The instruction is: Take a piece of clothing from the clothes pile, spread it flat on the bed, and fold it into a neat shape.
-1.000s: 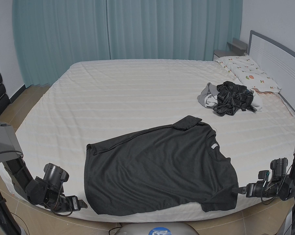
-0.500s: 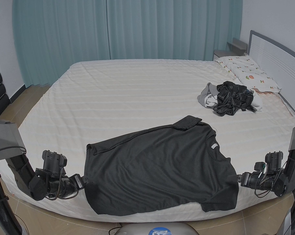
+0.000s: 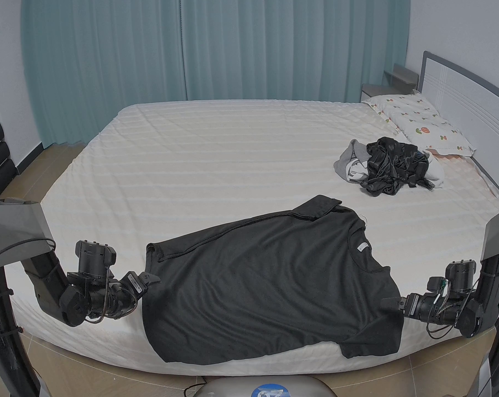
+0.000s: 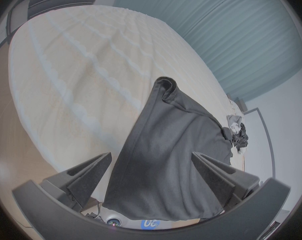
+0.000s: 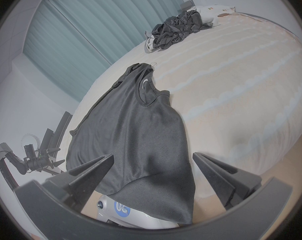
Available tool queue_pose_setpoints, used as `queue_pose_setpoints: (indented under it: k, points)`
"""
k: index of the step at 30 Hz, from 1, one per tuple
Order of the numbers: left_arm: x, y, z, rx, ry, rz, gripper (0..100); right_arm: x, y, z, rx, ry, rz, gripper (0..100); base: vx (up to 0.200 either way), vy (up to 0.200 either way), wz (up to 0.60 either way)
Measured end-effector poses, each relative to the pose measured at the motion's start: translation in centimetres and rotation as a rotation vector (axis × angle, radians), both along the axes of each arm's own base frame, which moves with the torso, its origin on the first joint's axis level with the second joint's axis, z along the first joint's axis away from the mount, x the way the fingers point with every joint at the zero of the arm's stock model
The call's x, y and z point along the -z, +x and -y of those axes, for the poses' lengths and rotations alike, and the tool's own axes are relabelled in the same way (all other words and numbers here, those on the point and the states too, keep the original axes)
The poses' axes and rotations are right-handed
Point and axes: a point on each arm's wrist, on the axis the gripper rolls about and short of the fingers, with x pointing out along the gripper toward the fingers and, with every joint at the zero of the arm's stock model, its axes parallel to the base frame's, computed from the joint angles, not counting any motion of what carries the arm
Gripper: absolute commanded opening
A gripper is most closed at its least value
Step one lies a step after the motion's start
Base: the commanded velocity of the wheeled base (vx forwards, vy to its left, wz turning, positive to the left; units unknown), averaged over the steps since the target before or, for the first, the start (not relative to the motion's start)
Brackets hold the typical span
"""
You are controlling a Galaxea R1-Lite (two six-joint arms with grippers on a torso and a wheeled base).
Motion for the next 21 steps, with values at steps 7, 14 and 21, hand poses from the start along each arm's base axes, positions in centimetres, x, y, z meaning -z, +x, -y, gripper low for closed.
queue_pose_setpoints:
  k: [7, 14, 21]
  points:
    - [-0.04, 0.0, -0.27, -0.014, -0.004, 0.005, 100, -0.35, -0.2, 0.0, 0.027, 0.028, 0.031, 100, 0.0, 0.029, 0.0]
    - [-0.14, -0.07, -0.37, -0.025, -0.013, 0.007, 100, -0.4, -0.43, 0.01, 0.031, 0.031, 0.031, 100, 0.0, 0.143, 0.0]
    - [-0.15, -0.1, -0.24, -0.027, -0.009, 0.009, 100, -0.41, -0.48, -0.01, 0.03, 0.031, 0.029, 100, 0.0, 0.0, 0.0]
